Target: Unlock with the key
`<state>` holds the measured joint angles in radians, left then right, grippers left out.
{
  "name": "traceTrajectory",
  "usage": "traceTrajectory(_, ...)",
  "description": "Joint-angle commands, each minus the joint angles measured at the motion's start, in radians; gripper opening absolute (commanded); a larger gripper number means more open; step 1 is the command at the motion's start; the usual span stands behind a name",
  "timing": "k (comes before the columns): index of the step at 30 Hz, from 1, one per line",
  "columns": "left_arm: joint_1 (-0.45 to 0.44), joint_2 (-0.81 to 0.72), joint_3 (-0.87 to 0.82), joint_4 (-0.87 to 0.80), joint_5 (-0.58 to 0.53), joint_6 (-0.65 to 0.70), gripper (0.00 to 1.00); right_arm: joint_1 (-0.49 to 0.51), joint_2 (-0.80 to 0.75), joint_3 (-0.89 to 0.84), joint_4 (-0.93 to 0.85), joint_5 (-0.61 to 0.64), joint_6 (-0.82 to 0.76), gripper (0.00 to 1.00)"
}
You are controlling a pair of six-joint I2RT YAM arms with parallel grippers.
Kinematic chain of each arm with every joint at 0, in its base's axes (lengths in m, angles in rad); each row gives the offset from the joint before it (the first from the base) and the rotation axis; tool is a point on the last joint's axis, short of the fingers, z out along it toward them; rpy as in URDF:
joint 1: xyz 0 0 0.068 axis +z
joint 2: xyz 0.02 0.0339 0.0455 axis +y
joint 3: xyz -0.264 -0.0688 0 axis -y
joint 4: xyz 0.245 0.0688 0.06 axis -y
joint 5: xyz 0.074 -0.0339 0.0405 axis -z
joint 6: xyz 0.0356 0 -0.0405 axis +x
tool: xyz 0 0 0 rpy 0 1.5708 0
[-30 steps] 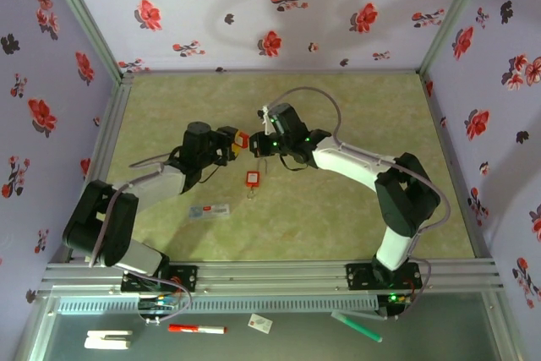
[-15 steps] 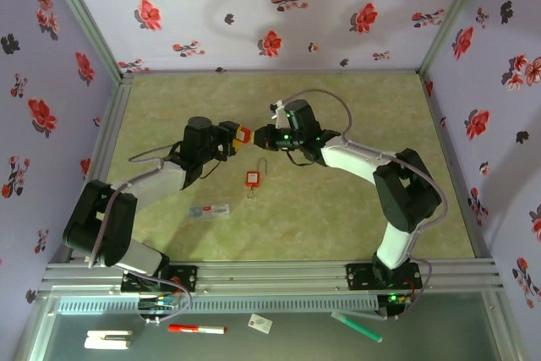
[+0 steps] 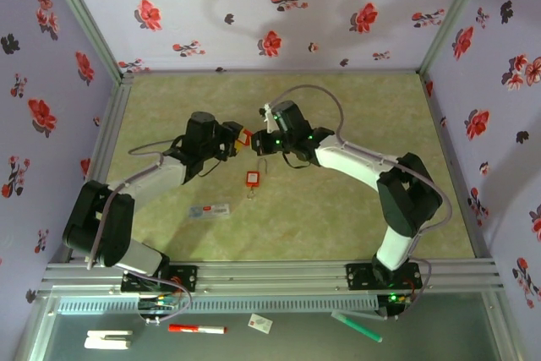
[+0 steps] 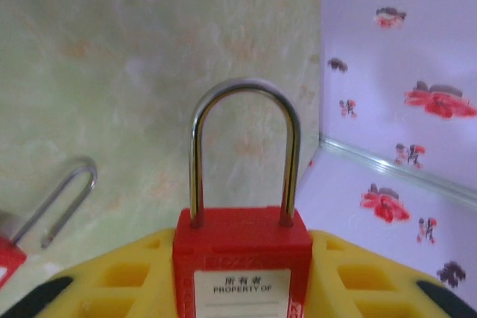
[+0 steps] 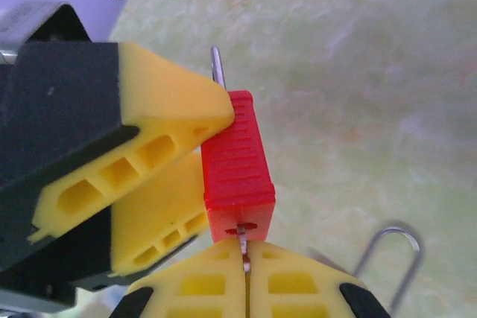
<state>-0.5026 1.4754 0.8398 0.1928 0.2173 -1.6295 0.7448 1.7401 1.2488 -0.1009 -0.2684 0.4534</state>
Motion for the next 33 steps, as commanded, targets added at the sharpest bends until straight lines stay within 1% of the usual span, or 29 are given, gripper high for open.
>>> traceTrajectory(1, -0.118, -0.031, 0.059, 0.131, 0.308, 0.004, 0.00, 0.046, 0.011, 0.055, -0.003, 0.132, -0.151, 0.00)
traceTrajectory(3, -0.128, -0.027, 0.038, 0.168, 0.293, -0.012, 0.00, 0.039, 0.011, 0.072, -0.014, 0.122, -0.156, 0.00)
traceTrajectory(5, -0.139, -0.026, 0.024, 0.200, 0.278, -0.019, 0.00, 0.016, 0.020, 0.083, -0.005, 0.058, -0.115, 0.00)
traceTrajectory(7, -0.149, -0.024, 0.016, 0.230, 0.267, -0.021, 0.00, -0.004, 0.025, 0.070, 0.042, -0.006, -0.067, 0.00)
traceTrajectory(11, -0.163, -0.018, 0.013, 0.290, 0.264, -0.024, 0.00, -0.044, 0.032, 0.038, 0.149, -0.096, 0.024, 0.00)
traceTrajectory(15, -0.181, 0.003, 0.024, 0.330, 0.282, -0.032, 0.00, -0.092, 0.041, -0.016, 0.329, -0.200, 0.148, 0.00)
traceTrajectory(19, -0.183, 0.003, 0.008, 0.359, 0.278, -0.029, 0.00, -0.121, 0.060, -0.020, 0.381, -0.245, 0.236, 0.00)
traceTrajectory(23, -0.166, -0.001, -0.038, 0.416, 0.244, -0.011, 0.00, -0.160, 0.071, -0.076, 0.562, -0.308, 0.489, 0.00)
traceTrajectory(25, -0.153, -0.003, -0.056, 0.433, 0.225, 0.022, 0.00, -0.173, 0.081, -0.114, 0.687, -0.318, 0.628, 0.00)
traceTrajectory(27, -0.145, -0.004, -0.068, 0.453, 0.200, 0.054, 0.00, -0.177, 0.088, -0.138, 0.777, -0.321, 0.734, 0.00)
traceTrajectory(31, -0.132, 0.008, -0.093, 0.541, 0.162, 0.086, 0.00, -0.182, 0.100, -0.173, 0.911, -0.310, 0.895, 0.00)
traceTrajectory(33, -0.124, 0.013, -0.089, 0.543, 0.162, 0.106, 0.00, -0.182, 0.101, -0.181, 0.949, -0.309, 0.939, 0.00)
